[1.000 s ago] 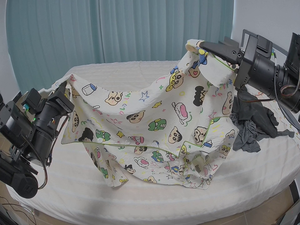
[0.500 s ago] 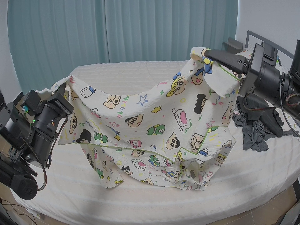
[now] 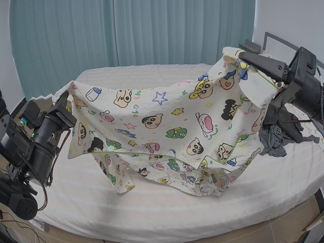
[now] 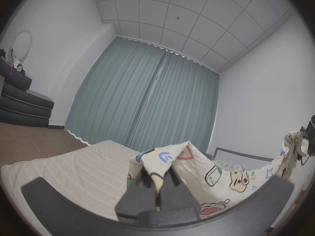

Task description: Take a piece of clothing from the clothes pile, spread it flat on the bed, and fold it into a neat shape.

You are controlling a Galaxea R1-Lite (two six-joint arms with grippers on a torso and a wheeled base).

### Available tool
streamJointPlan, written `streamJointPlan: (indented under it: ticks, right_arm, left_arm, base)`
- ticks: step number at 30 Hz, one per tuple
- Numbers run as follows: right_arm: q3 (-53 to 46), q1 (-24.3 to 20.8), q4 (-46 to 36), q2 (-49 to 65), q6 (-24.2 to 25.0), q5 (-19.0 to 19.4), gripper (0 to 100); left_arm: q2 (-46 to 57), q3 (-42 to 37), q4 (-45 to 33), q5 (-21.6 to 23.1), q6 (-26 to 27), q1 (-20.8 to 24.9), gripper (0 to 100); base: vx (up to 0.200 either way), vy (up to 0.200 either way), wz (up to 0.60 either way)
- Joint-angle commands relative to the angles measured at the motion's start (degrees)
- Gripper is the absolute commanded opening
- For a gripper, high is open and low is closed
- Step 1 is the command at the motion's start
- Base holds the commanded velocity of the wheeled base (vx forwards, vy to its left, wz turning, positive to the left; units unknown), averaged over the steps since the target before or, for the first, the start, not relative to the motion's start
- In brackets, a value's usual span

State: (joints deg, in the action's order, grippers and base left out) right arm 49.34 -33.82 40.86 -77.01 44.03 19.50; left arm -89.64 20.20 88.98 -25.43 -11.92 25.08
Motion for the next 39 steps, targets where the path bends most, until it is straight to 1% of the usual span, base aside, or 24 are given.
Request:
streamJointPlan:
  ticks: [1, 5, 7, 16, 22, 24, 27, 31, 35, 39]
  right_arm:
    - [-0.3, -0.8, 0.0, 3.5, 0.1, 0.0, 0]
    - [-1.3, -2.1, 0.0, 5.6, 0.0, 0.1, 0]
    - [-2.0, -2.8, 0.0, 6.5, -0.4, 0.0, 0]
    - [-1.9, -2.7, -0.1, 7.8, -0.7, 0.0, 0]
    - [-2.2, -2.3, -0.3, 7.0, -0.6, -0.2, 0]
    - [-3.5, -1.2, -0.2, 5.7, -0.6, -0.3, 0]
    - [-4.6, -0.7, -0.2, 4.8, -0.6, -0.2, 0]
    - [-7.1, 2.9, 0.0, 0.1, -0.7, -0.1, 0]
    - [-7.9, 5.7, 0.5, -3.8, -0.7, -0.1, 0]
    - [-7.9, 8.2, 5.7, -8.5, -0.7, 0.0, 0]
  left_arm:
    - [1.7, -0.2, 0.4, -0.1, 0.0, 0.0, 0]
    - [2.9, -0.4, 0.4, -0.1, 0.0, 0.0, 0]
    - [3.7, -0.5, 0.4, -0.1, 0.0, 0.0, 0]
    - [6.2, -0.8, 0.4, -0.1, 0.0, 0.0, 0]
    - [6.4, -3.7, 0.4, 0.0, 0.0, 0.0, 0]
    - [6.0, -6.0, 0.4, 0.2, -0.1, 0.0, 0]
    - [4.8, -7.1, 0.4, 0.2, -0.4, 0.0, 0]
    - [0.1, -9.3, 0.4, 0.0, -0.6, 0.0, 0]
    - [-2.3, -9.2, 0.4, 0.0, -2.5, 0.0, 0]
    - [-5.3, -7.8, 0.4, -0.1, -2.6, -0.1, 0]
  base:
    - [-0.200, 0.000, 0.00]
    - [-0.200, 0.000, 0.00]
    - [0.000, 0.000, 0.00]
    - [0.000, 0.000, 0.00]
    - [0.000, 0.000, 0.00]
    - [0.000, 0.000, 0.00]
    - [0.000, 0.000, 0.00]
    - [0.000, 0.000, 0.00]
    - [0.000, 0.000, 0.00]
    - [0.050, 0.000, 0.00]
